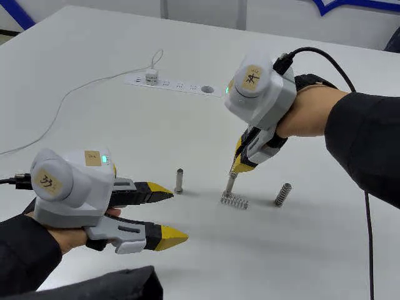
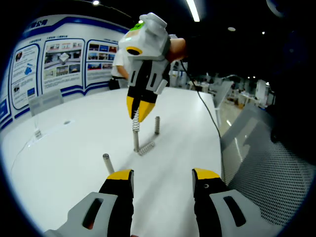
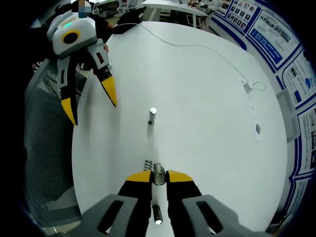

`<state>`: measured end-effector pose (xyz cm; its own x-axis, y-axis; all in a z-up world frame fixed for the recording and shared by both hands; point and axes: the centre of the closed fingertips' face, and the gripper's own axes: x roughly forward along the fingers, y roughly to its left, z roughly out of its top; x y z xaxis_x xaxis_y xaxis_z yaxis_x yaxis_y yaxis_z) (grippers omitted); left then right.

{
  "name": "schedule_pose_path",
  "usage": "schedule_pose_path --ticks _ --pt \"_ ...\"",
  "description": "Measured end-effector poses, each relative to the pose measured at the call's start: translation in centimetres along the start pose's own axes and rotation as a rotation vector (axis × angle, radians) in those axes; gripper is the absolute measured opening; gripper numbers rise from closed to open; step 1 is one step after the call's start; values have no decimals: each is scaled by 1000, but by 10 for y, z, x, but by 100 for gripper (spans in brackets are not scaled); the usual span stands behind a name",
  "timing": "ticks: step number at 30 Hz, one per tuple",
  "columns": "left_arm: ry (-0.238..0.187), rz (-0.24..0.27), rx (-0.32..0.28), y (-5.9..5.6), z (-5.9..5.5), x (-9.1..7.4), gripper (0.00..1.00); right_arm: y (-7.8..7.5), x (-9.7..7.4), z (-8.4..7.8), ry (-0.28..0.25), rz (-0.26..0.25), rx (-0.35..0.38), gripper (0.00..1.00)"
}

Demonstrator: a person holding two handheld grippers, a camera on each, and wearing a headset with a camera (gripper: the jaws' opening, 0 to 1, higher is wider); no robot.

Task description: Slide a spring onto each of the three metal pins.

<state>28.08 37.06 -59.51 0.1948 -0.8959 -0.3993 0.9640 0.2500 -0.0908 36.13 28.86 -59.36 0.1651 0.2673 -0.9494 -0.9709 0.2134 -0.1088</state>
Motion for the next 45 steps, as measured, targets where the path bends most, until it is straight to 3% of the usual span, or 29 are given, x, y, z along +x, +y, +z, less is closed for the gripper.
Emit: schedule_pose_path --ticks 21,30,45 --pt "7 0 0 0 -2 0 48 -2 44 -15 50 24 53 12" --pt "10 -2 0 0 -3 1 48 5 51 -19 68 32 65 12" --pt "13 -2 3 0 -2 1 48 1 45 -19 28 11 87 17"
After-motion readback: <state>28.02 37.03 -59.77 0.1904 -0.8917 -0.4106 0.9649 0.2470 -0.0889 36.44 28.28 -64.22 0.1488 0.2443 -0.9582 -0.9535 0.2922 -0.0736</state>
